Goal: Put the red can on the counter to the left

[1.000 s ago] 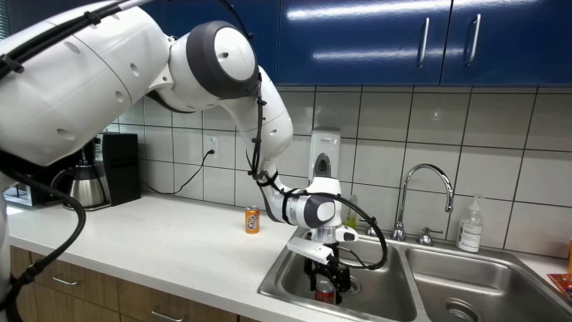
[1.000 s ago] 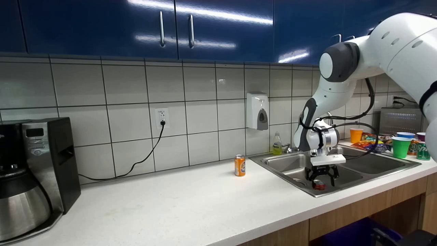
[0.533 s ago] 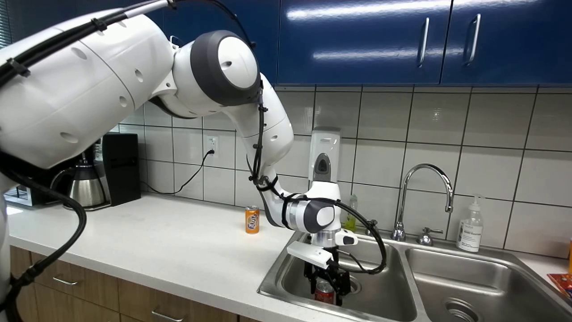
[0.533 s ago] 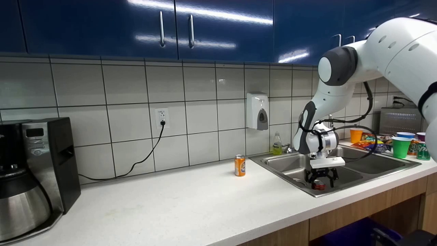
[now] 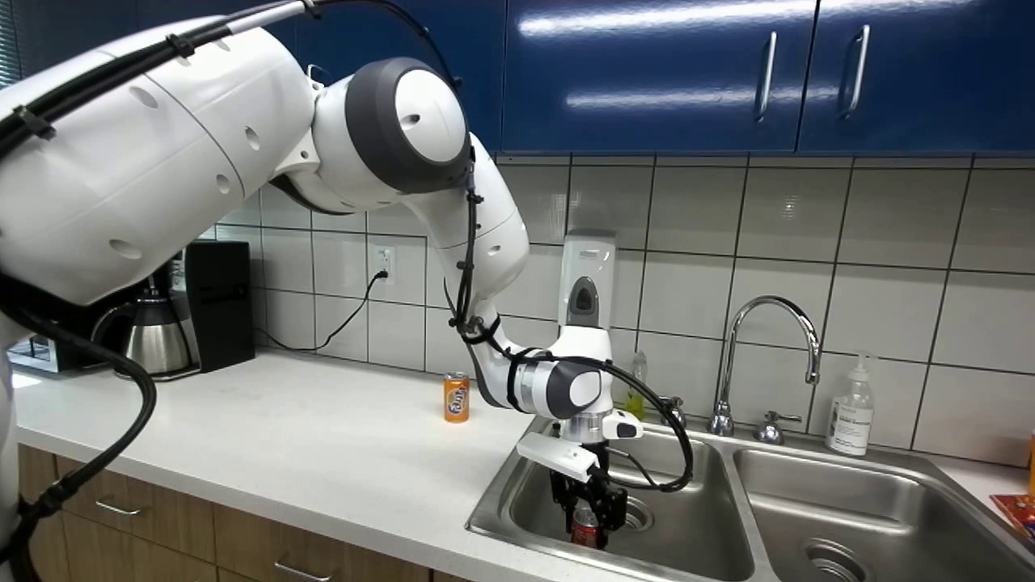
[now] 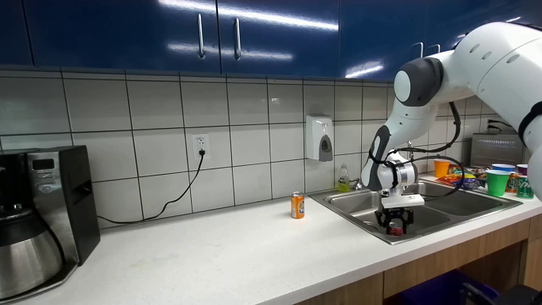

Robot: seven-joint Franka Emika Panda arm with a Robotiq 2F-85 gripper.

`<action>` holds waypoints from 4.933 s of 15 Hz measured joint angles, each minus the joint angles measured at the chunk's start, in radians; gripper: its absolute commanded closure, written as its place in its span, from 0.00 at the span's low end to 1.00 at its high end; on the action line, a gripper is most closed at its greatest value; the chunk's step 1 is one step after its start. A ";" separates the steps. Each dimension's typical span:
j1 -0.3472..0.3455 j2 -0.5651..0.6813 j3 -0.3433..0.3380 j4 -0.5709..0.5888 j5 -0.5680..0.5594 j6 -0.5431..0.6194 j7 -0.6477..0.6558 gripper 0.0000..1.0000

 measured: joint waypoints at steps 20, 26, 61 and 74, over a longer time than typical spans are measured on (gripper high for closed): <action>0.074 -0.303 0.010 -0.197 -0.004 -0.011 0.000 0.60; 0.081 -0.474 0.008 -0.323 -0.014 -0.047 0.000 0.60; 0.254 -0.647 0.127 -0.571 -0.076 -0.110 0.033 0.60; 0.256 -0.601 0.127 -0.571 -0.098 -0.067 0.045 0.60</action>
